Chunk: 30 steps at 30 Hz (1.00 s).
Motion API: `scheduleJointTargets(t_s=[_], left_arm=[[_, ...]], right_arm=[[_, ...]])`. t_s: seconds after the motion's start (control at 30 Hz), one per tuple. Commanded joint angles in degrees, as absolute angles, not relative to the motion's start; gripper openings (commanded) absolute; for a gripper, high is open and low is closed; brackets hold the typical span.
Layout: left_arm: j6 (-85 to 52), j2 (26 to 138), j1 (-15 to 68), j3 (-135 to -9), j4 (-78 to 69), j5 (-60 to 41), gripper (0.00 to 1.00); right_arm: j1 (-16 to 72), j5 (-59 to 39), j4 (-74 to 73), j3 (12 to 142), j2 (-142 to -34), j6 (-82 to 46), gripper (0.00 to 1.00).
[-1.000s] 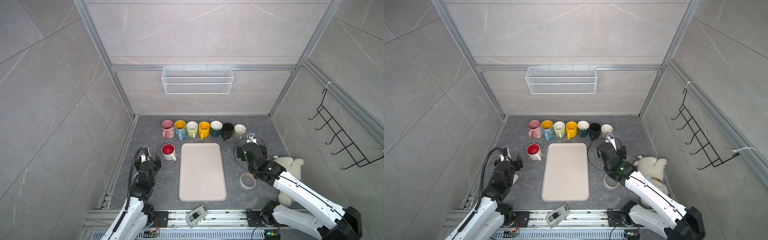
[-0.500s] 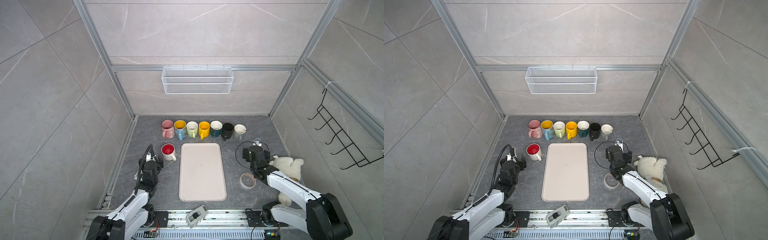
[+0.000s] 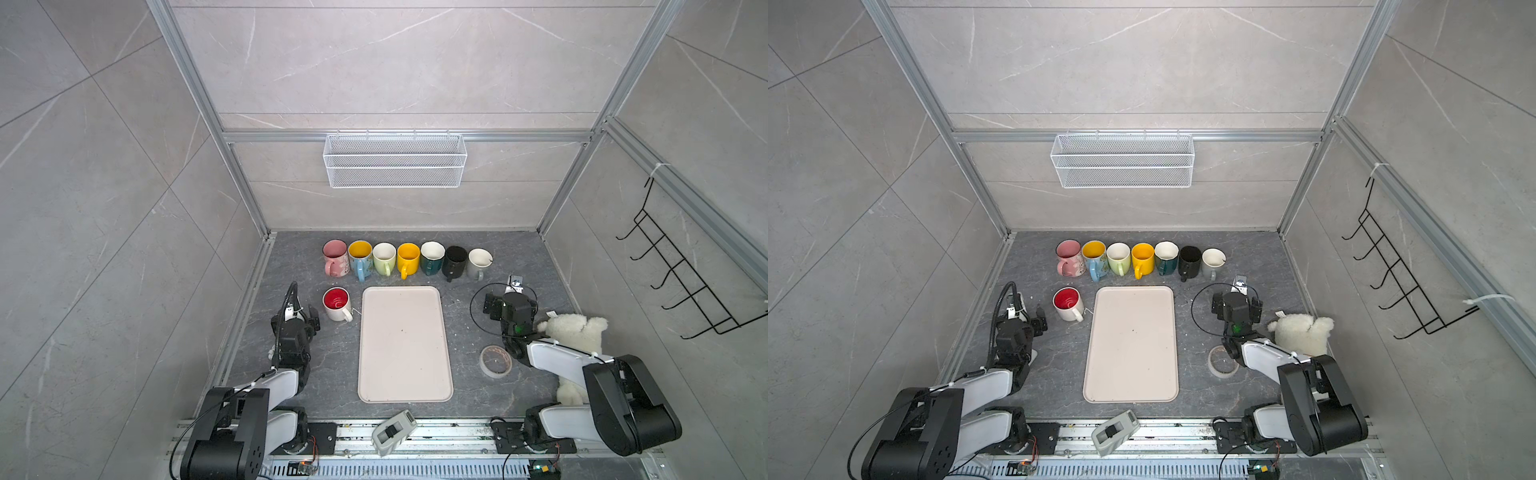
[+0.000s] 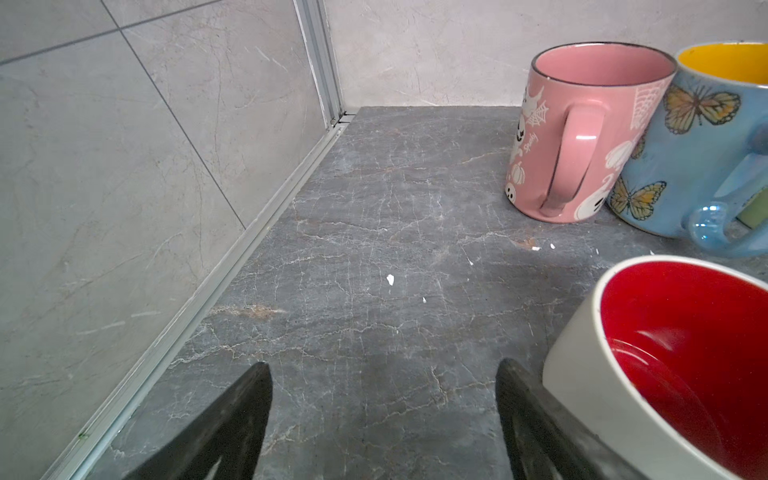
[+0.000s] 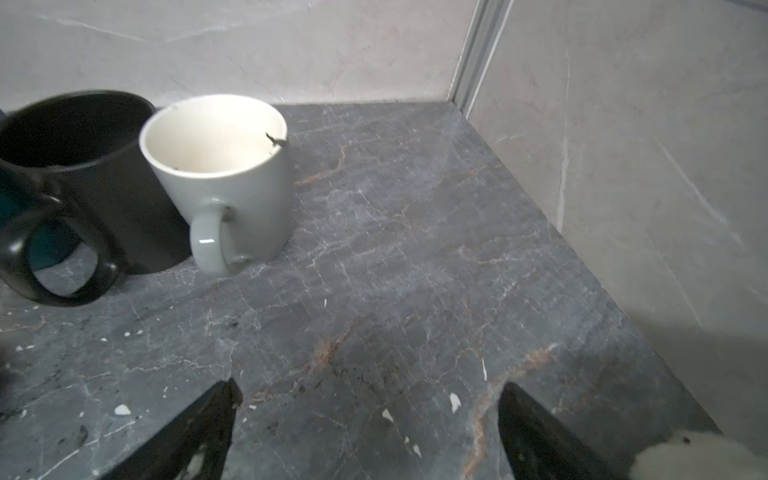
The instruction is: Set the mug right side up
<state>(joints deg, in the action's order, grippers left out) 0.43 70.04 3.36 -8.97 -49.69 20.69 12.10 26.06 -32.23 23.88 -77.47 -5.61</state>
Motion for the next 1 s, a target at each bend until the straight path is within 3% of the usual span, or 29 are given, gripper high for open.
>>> scheduleJointTargets(t_s=[0.0, 0.13, 0.3, 0.6, 0.83, 0.87, 0.97], left_arm=[[-0.1, 74.1, 1.8, -9.0, -59.4, 16.0, 0.86], [0.2, 79.8, 1.3, -9.3, -64.7, 13.9, 0.86], [0.6, 86.4, 1.1, -11.5, -67.1, 12.7, 0.86], [-0.8, 86.4, 0.5, -19.7, -51.4, 14.8, 0.88], [-1.7, 86.1, -0.7, -20.0, -50.1, 12.6, 0.89], [-1.7, 86.1, -0.8, -20.0, -50.0, 12.6, 0.98], [-1.8, 86.1, -0.8, -19.9, -50.1, 12.7, 1.00]], right_arm=[[11.7, 24.1, -41.3, 21.0, -78.1, -1.8, 1.00], [11.0, 21.3, -51.1, 19.9, -84.3, -0.1, 1.00], [10.2, 18.9, -45.5, 22.0, -84.1, -1.2, 1.00], [8.6, 16.1, -42.7, 23.9, -84.9, -1.8, 0.99], [8.7, 16.1, -42.8, 23.8, -84.8, -1.8, 0.99], [8.7, 16.1, -42.7, 23.8, -84.8, -1.8, 0.99], [8.7, 16.1, -42.8, 23.7, -84.8, -1.7, 0.99]])
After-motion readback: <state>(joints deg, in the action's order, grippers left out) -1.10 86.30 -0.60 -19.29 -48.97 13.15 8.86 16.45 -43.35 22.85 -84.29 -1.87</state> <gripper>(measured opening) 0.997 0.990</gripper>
